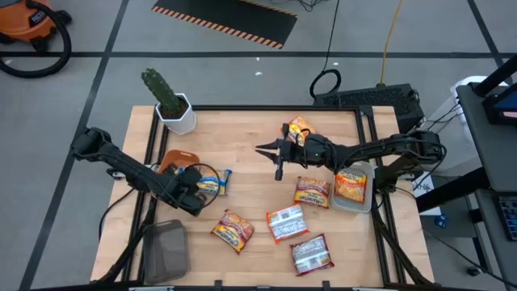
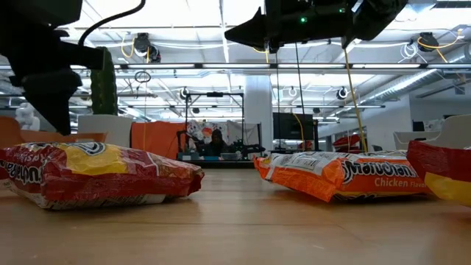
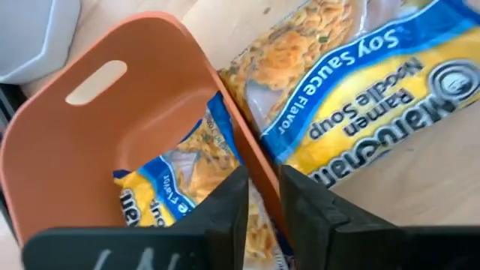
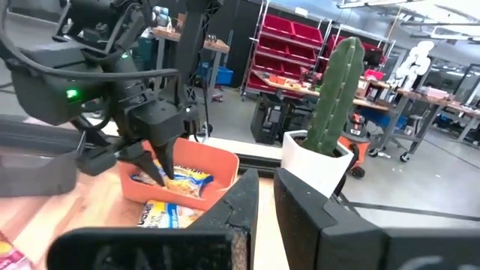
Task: Sort Maruchan noodles
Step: Put the top red noodle pack into the black bin
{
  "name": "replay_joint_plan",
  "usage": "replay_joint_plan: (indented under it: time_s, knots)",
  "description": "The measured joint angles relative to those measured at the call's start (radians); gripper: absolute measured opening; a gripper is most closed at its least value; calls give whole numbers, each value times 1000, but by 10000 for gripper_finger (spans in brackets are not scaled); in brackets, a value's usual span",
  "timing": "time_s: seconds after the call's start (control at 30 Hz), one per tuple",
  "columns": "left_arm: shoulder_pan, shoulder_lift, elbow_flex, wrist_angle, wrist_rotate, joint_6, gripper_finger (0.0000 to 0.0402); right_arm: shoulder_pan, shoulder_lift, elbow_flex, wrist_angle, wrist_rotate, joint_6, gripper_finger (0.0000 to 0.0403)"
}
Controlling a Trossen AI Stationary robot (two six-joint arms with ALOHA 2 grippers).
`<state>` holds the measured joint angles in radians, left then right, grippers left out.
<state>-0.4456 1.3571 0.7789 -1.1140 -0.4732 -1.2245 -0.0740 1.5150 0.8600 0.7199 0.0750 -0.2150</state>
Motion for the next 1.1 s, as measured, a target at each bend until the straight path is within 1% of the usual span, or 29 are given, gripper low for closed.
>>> replay_joint_plan:
  time_s: [0.07,0.23,0.37,0.53,0.63,0.83,0.97,1.03,1.1]
  knots:
    - [5,0,-9,46,0,43,77,2,0,0,1,0,21,41]
    - [15,0,-7,202,1,231,76,6,0,0,2,2,124,41]
    - [15,0,-3,308,1,356,76,46,0,0,4,9,124,41]
    - [33,-2,-3,384,2,471,76,106,0,0,-5,88,124,41]
    - [48,-5,-3,417,2,521,76,135,0,0,-41,136,128,41]
    - [68,-5,-3,479,31,606,76,156,0,1,-209,273,175,41]
    - [72,-5,-3,499,31,624,76,136,0,28,-415,365,231,41]
    - [72,-5,-3,500,31,624,76,119,0,47,-526,397,256,41]
    - [72,-5,-3,500,31,624,76,99,0,54,-616,407,280,41]
